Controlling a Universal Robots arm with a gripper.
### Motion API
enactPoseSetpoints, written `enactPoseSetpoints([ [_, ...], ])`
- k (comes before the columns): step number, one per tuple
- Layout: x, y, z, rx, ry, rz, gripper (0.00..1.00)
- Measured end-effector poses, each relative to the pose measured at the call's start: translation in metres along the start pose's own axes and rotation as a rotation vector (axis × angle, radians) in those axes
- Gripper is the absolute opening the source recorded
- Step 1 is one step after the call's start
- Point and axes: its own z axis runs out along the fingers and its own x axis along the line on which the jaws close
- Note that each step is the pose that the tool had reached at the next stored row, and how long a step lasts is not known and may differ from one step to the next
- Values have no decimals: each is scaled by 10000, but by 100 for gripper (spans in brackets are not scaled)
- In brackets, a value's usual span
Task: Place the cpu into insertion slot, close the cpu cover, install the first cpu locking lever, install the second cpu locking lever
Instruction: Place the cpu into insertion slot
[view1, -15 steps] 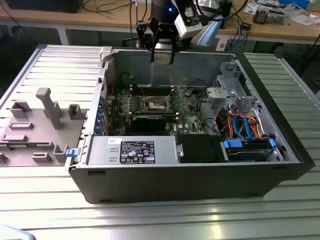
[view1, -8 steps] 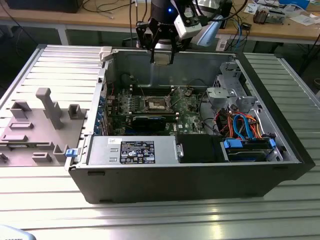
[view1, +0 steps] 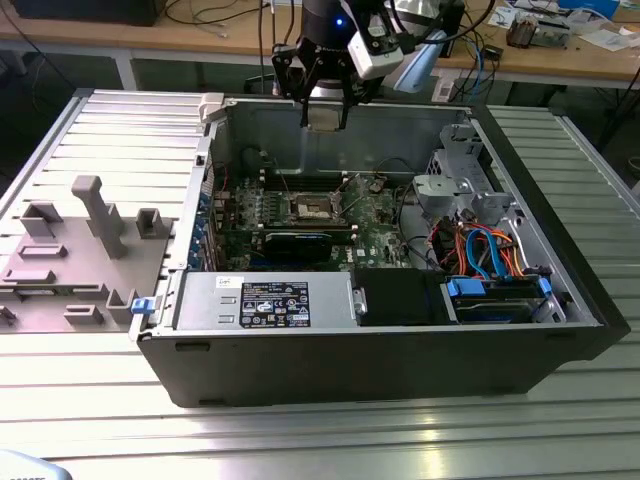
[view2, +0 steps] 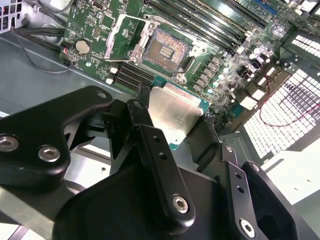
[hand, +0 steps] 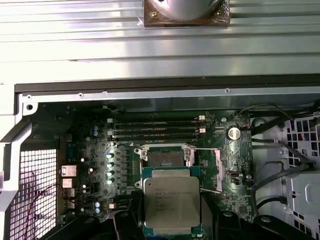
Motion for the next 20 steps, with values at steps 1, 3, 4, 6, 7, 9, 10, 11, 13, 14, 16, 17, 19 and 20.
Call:
enactPoseSetpoints([
  [1, 0, 0, 2, 0, 0, -1, 55],
  [3, 0, -1, 6, 0, 0, 0, 55],
  [4, 0, -1, 8, 1, 0, 0, 55],
  [6, 0, -1, 11, 0, 0, 0, 55],
  [7, 0, -1, 13, 0, 0, 0, 55],
  [9, 0, -2, 16, 0, 0, -1, 55],
  [10, 0, -2, 18, 0, 0, 0, 55],
  [11, -1, -2, 19, 0, 0, 0, 55],
  [13, -1, -2, 23, 1, 0, 0, 55],
  [14, -1, -2, 25, 0, 0, 0, 55],
  [16, -1, -3, 29, 0, 0, 0, 55],
  [17, -1, -3, 36, 1, 0, -1, 55],
  [19, -1, -4, 47, -1, 0, 0, 55],
  [20, -1, -4, 48, 0, 0, 0, 55],
])
